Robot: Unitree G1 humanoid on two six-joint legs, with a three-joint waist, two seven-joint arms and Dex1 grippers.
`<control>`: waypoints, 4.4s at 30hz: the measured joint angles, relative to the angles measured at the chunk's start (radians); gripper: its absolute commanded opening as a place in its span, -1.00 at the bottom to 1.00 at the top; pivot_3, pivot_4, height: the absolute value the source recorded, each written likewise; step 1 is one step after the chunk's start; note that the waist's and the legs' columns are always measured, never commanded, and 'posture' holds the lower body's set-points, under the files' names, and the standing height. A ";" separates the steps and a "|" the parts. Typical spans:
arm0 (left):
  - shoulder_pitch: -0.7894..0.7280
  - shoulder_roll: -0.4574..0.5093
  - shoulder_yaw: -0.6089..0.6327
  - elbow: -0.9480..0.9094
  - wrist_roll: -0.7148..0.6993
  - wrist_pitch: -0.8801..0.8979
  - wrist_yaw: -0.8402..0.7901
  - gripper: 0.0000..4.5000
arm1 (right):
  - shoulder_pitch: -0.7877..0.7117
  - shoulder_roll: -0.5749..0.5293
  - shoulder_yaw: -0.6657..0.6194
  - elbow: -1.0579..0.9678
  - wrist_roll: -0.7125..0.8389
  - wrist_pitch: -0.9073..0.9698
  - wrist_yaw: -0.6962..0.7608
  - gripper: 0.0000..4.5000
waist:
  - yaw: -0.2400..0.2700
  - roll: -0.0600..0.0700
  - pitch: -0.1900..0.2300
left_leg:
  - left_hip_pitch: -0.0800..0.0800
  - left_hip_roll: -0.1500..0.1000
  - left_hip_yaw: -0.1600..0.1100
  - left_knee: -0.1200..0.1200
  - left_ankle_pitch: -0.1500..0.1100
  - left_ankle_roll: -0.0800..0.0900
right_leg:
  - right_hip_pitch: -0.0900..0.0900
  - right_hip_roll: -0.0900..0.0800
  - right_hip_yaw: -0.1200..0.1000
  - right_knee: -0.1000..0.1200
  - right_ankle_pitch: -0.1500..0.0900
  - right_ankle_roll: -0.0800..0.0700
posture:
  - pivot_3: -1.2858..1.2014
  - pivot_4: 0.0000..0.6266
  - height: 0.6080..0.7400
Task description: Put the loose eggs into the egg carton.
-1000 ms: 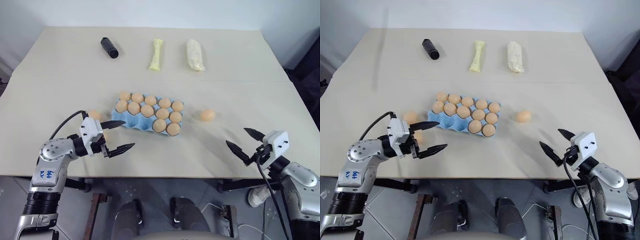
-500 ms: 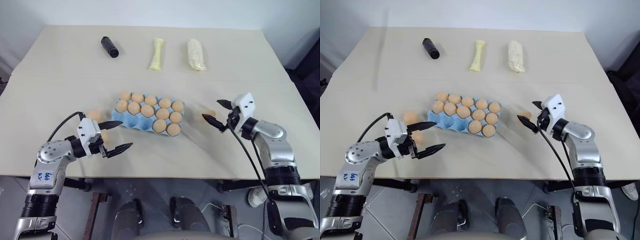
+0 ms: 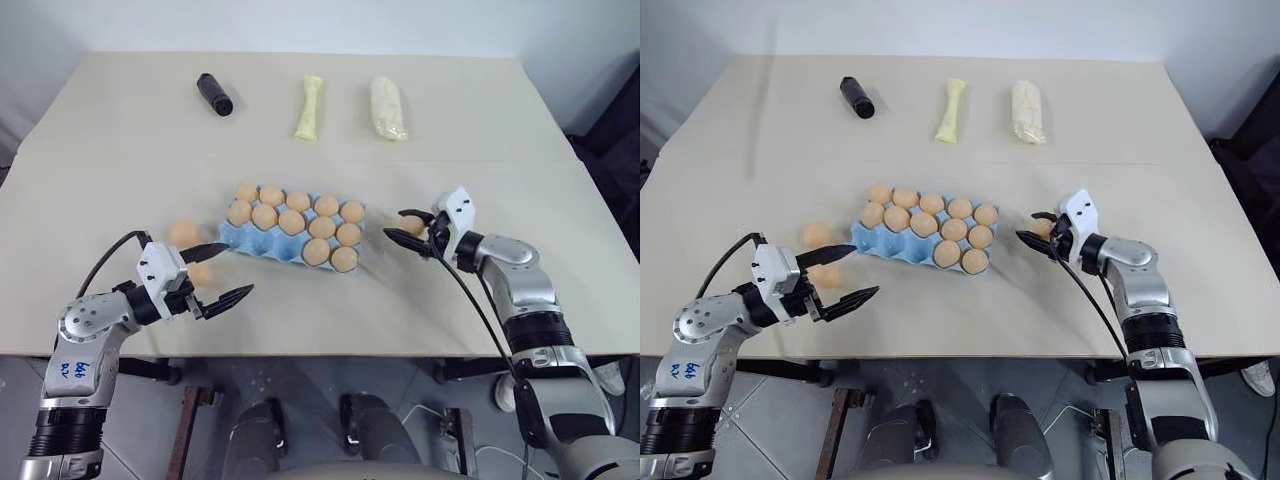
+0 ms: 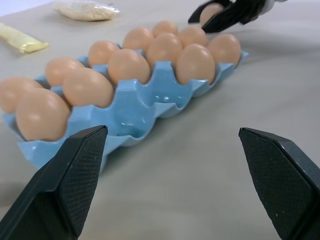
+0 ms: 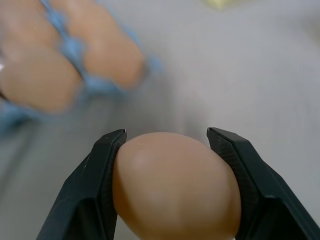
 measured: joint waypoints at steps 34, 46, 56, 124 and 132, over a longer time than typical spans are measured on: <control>0.111 0.021 0.209 0.007 -0.040 0.014 0.074 1.00 | 0.230 -0.025 0.038 -0.466 0.122 0.136 0.124 0.99 | -0.003 -0.002 -0.001 | -0.013 0.003 0.001 0.000 0.001 0.000 | -0.016 0.000 -0.006 0.001 -0.002 -0.004 | 0.03 -0.52 1.00; 0.179 0.155 0.285 0.166 -0.057 0.030 -0.050 1.00 | 0.420 -0.138 -0.041 -0.502 0.127 -0.144 0.249 0.99 | -0.006 -0.002 0.000 | -0.005 0.004 0.004 0.000 -0.002 -0.004 | -0.011 -0.001 -0.003 0.001 -0.002 -0.007 | 0.03 -0.52 1.00; 0.105 0.093 0.150 0.137 -0.022 0.049 -0.005 1.00 | 0.418 -0.138 -0.032 -0.512 0.123 -0.148 0.216 0.99 | -0.003 -0.002 0.000 | -0.005 0.005 0.004 -0.001 -0.002 -0.004 | -0.011 0.001 -0.004 0.002 -0.002 -0.007 | 0.03 -0.52 1.00; 0.188 -0.143 0.317 0.117 -0.028 -0.040 0.285 0.98 | 0.341 -0.043 0.078 -0.585 0.134 -0.091 0.065 1.00 | 0.025 -0.007 -0.003 | 0.000 0.005 0.004 0.003 0.000 -0.003 | -0.004 -0.001 -0.004 0.004 -0.004 -0.015 | 0.03 -0.52 1.00; -0.066 -0.086 0.199 0.217 0.038 0.002 0.326 0.98 | 0.352 -0.051 0.078 -0.582 0.135 -0.109 0.102 1.00 | 0.021 -0.008 -0.003 | 0.001 0.005 0.005 0.001 0.000 -0.003 | -0.004 0.002 -0.005 0.001 0.000 -0.006 | 0.03 -0.52 1.00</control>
